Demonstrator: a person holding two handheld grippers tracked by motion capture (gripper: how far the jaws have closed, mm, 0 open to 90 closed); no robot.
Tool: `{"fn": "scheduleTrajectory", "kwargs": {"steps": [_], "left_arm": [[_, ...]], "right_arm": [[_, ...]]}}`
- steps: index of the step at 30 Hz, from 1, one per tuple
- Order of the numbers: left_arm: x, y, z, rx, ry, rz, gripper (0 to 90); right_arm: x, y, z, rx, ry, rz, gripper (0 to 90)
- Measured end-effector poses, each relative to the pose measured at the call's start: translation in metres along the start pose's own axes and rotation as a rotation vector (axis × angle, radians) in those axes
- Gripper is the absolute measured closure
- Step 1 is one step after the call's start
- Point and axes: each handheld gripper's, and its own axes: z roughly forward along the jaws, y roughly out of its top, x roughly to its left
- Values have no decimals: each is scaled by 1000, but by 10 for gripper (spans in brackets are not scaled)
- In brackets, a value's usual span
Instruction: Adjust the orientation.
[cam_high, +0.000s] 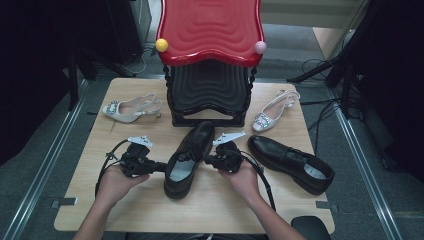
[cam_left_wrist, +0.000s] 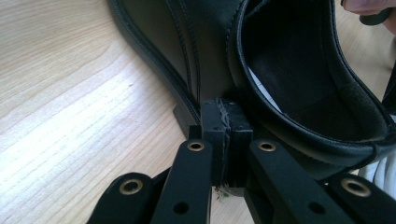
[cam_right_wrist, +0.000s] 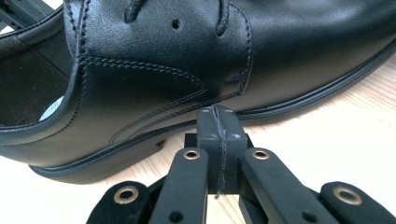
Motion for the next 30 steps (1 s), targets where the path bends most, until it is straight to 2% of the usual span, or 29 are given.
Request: {"fn": "scheduleTrajectory", "kwargs": {"steps": [6,9,11,12,13,14,15,16,19,20,21,23,25,28,30], "left_arm": [[-11,2,8,21,-42,28,900],[-18,4,15,24,-74,41,900],[-19,5,20,33,-115,45,884],[-20,6,21,32,-112,45,875],[-19,7,20,27,-89,38,869],[-19,7,20,27,-89,38,859],[-16,7,16,19,-71,41,844],[-16,7,16,19,-71,41,827],[-12,8,8,-3,-36,33,785],[-10,9,7,-7,-32,27,746],[-9,10,6,-9,-18,26,683],[-7,11,4,-17,4,26,653],[-5,12,3,-19,-1,23,578],[-4,14,3,-15,18,29,547],[-3,17,3,-23,13,25,504]], "right_arm": [[-2,-1,-4,9,-10,2,900],[-5,-1,-8,8,-17,8,900],[-9,-3,-11,12,-18,16,900],[-10,-3,-12,14,-15,15,900],[-11,-4,-13,13,-14,15,900],[-11,-4,-13,13,-14,15,900],[-12,-4,-16,9,-18,14,881],[-12,-4,-16,9,-18,14,881],[-14,-6,-23,7,-22,-1,808],[-15,-7,-25,11,-24,-3,772],[-17,-10,-30,5,-25,-2,694],[-18,-10,-32,6,-23,8,689],[-20,-13,-41,-16,-17,10,672],[-21,-14,-47,-31,-13,6,639],[-23,-17,-51,-42,-5,6,615]]}}
